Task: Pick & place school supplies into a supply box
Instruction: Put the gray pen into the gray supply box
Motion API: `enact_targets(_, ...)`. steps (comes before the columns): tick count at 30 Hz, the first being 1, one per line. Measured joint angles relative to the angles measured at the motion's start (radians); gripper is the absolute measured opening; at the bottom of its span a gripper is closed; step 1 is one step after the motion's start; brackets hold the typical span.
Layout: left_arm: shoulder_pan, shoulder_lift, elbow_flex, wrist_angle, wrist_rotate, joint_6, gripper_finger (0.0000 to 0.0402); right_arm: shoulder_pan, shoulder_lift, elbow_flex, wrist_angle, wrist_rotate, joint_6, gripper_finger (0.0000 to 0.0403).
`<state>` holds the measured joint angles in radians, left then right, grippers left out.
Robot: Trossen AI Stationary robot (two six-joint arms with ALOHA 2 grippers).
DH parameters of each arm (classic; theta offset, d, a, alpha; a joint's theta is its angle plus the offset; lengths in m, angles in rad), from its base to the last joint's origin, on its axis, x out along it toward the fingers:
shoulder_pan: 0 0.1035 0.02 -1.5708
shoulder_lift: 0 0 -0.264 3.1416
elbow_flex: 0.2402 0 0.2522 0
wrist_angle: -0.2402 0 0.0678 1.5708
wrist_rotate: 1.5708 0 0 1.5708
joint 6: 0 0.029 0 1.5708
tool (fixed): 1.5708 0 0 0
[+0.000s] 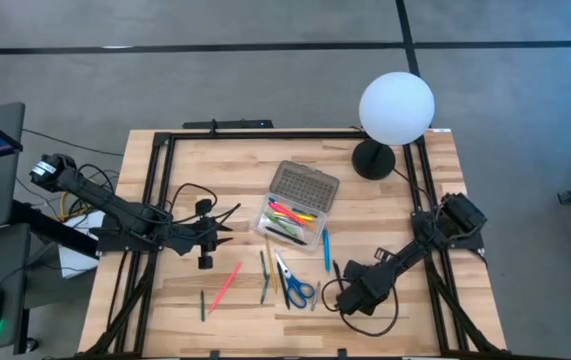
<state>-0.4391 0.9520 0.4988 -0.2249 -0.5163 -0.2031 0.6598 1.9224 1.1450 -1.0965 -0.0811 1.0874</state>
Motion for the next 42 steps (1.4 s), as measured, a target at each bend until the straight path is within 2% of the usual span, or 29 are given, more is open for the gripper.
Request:
enact_targets(11, 0.000, 0.000, 0.000, 0.017, 0.000, 0.000, 0.0098, 0.024, -0.003, 0.026, -0.064, 0.027, 0.003, 0.0001)
enact_targets(19, 0.000, 0.000, 0.000, 0.017, 0.000, -0.001, 0.0098, 0.023, -0.006, 0.147, -0.236, 0.103, -0.016, 0.0001)
enact_targets(24, 0.000, 0.000, 0.000, 0.017, 0.000, -0.001, 0.0098, 0.006, -0.007, 0.245, -0.335, 0.193, -0.045, 0.0001)
enact_targets(30, 0.000, 0.000, 0.000, 0.040, 0.002, -0.001, 0.0098, -0.099, -0.008, 0.319, -0.314, 0.292, -0.168, 0.0001)
enact_targets(42, 0.000, 0.000, 0.000, 0.052, 0.010, -0.002, 0.0098, -0.406, -0.004, 0.323, -0.066, 0.294, -0.526, 0.0001)
